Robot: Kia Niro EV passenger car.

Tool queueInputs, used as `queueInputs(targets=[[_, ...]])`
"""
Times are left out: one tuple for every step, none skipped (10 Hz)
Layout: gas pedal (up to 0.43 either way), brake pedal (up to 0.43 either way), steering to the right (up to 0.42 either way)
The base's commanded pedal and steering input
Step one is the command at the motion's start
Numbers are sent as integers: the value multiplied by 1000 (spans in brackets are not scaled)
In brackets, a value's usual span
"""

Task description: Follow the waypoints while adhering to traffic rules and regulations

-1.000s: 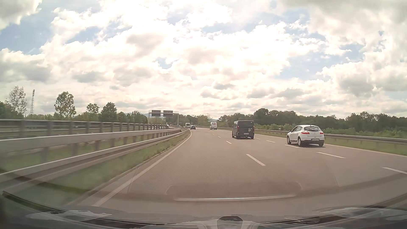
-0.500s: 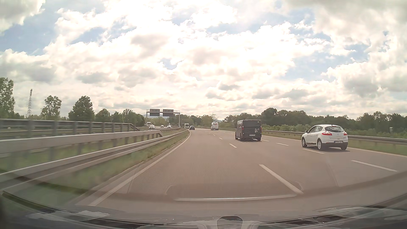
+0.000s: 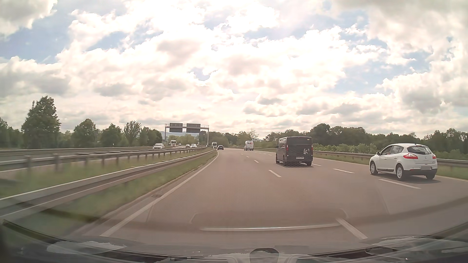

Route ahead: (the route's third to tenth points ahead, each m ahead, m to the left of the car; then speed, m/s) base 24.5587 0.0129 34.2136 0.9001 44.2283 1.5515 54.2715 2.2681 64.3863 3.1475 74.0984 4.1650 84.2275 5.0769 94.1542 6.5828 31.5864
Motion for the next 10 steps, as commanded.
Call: queueInputs(targets=[[248, 0, -12], [248, 0, -12], [248, 0, -12], [248, 0, -12], [248, 0, -12], [248, 0, -12], [248, 0, -13], [248, 0, -12], [248, 0, -12], [248, 0, -12]])
